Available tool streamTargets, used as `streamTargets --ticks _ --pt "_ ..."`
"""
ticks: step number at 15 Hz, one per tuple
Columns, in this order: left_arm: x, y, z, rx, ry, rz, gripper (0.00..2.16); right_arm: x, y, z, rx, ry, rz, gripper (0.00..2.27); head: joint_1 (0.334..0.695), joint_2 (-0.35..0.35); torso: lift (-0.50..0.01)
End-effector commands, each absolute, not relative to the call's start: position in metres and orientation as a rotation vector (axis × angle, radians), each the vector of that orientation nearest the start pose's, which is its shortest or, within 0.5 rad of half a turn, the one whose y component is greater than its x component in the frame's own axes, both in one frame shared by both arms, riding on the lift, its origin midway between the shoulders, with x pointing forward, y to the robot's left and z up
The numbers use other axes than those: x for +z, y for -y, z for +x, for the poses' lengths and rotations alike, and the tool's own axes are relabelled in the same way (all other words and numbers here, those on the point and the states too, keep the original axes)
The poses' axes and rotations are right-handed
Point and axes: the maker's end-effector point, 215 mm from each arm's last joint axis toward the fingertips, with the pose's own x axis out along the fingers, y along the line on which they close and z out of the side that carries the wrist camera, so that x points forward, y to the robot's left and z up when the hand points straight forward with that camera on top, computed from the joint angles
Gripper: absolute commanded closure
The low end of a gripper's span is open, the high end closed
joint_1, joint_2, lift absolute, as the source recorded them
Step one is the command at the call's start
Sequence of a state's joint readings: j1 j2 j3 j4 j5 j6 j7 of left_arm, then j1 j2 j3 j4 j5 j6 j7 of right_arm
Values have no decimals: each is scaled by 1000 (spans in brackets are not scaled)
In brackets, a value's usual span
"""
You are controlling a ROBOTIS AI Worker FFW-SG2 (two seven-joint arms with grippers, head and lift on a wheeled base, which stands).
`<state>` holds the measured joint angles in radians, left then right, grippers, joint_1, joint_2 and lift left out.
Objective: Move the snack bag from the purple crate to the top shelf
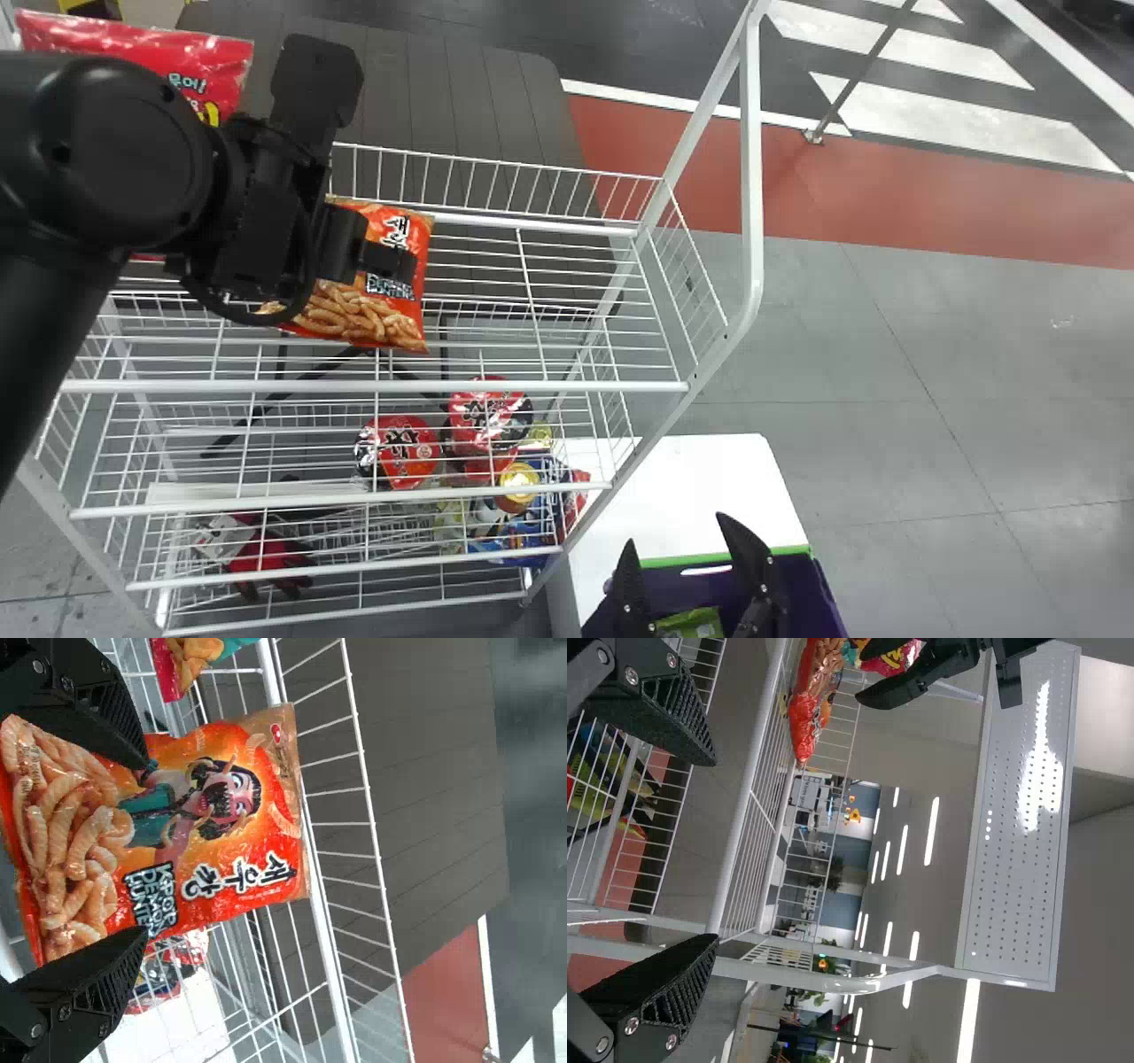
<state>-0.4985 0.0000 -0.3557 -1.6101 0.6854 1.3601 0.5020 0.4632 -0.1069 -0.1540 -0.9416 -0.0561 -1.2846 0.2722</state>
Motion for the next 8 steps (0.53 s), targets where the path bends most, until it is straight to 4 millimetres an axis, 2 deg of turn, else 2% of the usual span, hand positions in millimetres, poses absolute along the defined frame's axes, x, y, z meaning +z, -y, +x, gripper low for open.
streamTargets --ticks 1,4,6,8 --pt "-381 -14 568 -304 -868 93 188 -467 283 277 154 190 -175 120 695 -350 1" --pt "-388 -20 575 -263 -865 100 215 -468 282 276 157 190 -175 120 695 -340 1" --pt "-395 -31 578 -224 -872 126 215 -467 281 276 158 195 -175 120 695 -334 1" --pt "-395 -38 583 -201 -874 145 215 -468 280 277 161 193 -173 120 695 -324 1"
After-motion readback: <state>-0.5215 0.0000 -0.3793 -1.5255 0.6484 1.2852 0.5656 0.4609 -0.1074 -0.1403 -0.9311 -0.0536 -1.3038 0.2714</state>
